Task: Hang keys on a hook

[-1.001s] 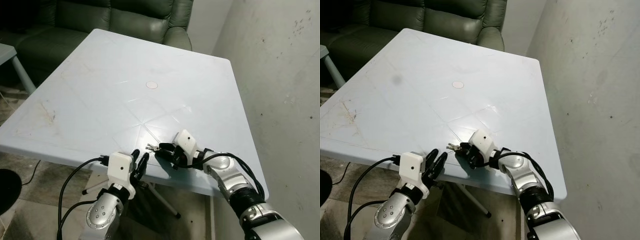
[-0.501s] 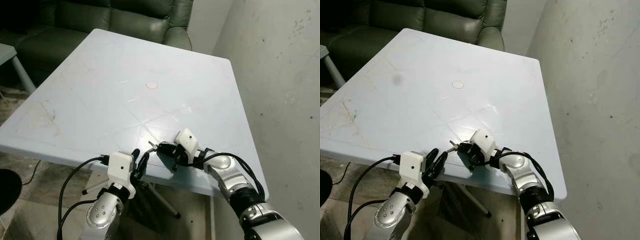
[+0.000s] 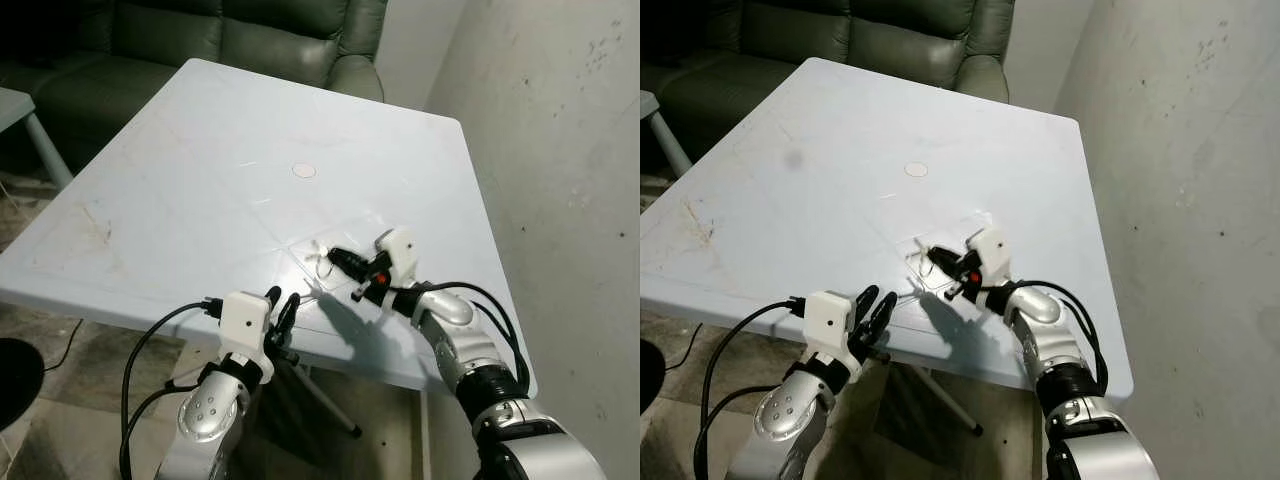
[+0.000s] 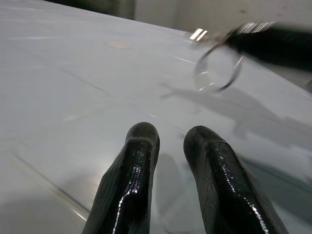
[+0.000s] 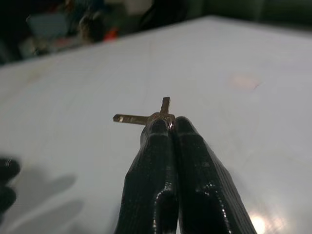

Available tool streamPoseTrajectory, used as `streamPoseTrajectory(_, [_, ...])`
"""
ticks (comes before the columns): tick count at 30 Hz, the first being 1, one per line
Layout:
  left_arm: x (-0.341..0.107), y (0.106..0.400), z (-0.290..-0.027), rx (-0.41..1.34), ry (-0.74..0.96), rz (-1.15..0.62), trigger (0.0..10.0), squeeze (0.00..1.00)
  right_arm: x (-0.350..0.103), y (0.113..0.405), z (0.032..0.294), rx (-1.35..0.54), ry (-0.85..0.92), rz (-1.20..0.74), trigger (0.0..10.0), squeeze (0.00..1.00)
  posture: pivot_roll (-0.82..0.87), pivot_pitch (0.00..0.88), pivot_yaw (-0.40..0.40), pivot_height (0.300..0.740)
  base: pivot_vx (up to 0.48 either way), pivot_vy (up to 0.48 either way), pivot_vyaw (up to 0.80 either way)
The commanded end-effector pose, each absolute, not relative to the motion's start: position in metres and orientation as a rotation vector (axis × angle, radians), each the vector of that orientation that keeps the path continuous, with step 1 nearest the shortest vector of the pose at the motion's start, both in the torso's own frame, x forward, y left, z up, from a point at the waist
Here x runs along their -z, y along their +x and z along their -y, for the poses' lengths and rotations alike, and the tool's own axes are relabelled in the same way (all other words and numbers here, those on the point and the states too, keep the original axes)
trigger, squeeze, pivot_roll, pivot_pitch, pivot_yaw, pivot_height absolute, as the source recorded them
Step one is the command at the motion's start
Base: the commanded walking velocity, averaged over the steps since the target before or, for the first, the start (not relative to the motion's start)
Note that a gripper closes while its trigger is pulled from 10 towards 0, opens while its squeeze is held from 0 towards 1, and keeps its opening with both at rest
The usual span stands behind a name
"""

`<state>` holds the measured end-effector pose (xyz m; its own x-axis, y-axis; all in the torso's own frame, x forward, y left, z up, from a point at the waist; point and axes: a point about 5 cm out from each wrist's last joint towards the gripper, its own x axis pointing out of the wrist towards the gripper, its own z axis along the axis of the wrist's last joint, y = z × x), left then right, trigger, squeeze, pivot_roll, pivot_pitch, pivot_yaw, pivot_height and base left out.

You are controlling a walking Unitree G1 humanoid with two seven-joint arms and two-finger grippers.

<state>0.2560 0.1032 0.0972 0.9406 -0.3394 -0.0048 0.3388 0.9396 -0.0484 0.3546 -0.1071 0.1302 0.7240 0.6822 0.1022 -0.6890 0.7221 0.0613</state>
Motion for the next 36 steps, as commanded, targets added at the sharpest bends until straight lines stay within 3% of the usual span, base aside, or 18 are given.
streamPoseTrajectory(1, [-0.095, 0.264, -0.108, 0.311, -0.038, -0.033, 10.0, 0.00, -0.150, 0.363, 0.116, -0.683, 0.172, 0.145, 0.0, 0.00, 0.06, 0.029, -0.141, 0.740, 0.000, 0.000, 0.00])
streamPoseTrajectory(6, [-0.103, 0.281, -0.118, 0.275, -0.038, -0.008, 10.0, 0.00, -0.165, 0.365, 0.125, -0.612, 0.247, 0.198, 0.0, 0.00, 0.05, 0.021, -0.138, 0.740, 0.000, 0.000, 0.00])
streamPoseTrajectory(7, [-0.104, 0.283, -0.119, 0.272, -0.033, -0.002, 10.0, 0.00, -0.166, 0.365, 0.125, -0.604, 0.246, 0.202, 6.0, 0.00, 0.04, 0.010, -0.134, 0.740, 0.000, 0.000, 0.00])
streamPoseTrajectory(9, [-0.106, 0.286, -0.120, 0.272, -0.028, 0.007, 10.0, 0.00, -0.168, 0.365, 0.127, -0.587, 0.245, 0.212, 6.0, 0.00, 0.03, 0.007, -0.133, 0.740, 0.000, 0.000, 0.00])
streamPoseTrajectory(10, [-0.113, 0.295, -0.124, 0.258, -0.033, 0.031, 10.0, 0.00, -0.172, 0.364, 0.129, -0.559, 0.254, 0.238, 10.0, 0.00, 0.03, 0.005, -0.129, 0.740, 0.000, 0.000, 0.00])
streamPoseTrajectory(14, [-0.130, 0.310, -0.132, 0.232, -0.103, 0.079, 10.0, 0.00, -0.175, 0.352, 0.134, -0.494, 0.221, 0.298, 10.0, 0.00, 0.00, 0.000, -0.111, 0.740, 0.000, 0.000, 0.00])
streamPoseTrajectory(26, [-0.136, 0.319, -0.144, 0.213, -0.195, 0.104, 10.0, 0.00, -0.160, 0.326, 0.148, -0.286, 0.233, 0.285, 10.0, 0.00, -0.04, 0.000, -0.079, 0.740, 0.000, 0.000, 0.00])
streamPoseTrajectory(30, [-0.136, 0.323, -0.145, 0.207, -0.197, 0.100, 10.0, 0.00, -0.146, 0.322, 0.142, -0.285, 0.040, 0.205, 10.0, 0.00, -0.05, 0.000, -0.071, 0.740, 0.000, 0.000, 0.00])
streamPoseTrajectory(36, [-0.135, 0.325, -0.150, 0.187, -0.204, 0.095, 10.0, 0.00, -0.144, 0.319, 0.139, -0.271, -0.004, 0.191, 10.0, 0.00, -0.06, 0.000, -0.064, 0.740, 0.000, 0.000, 0.00])
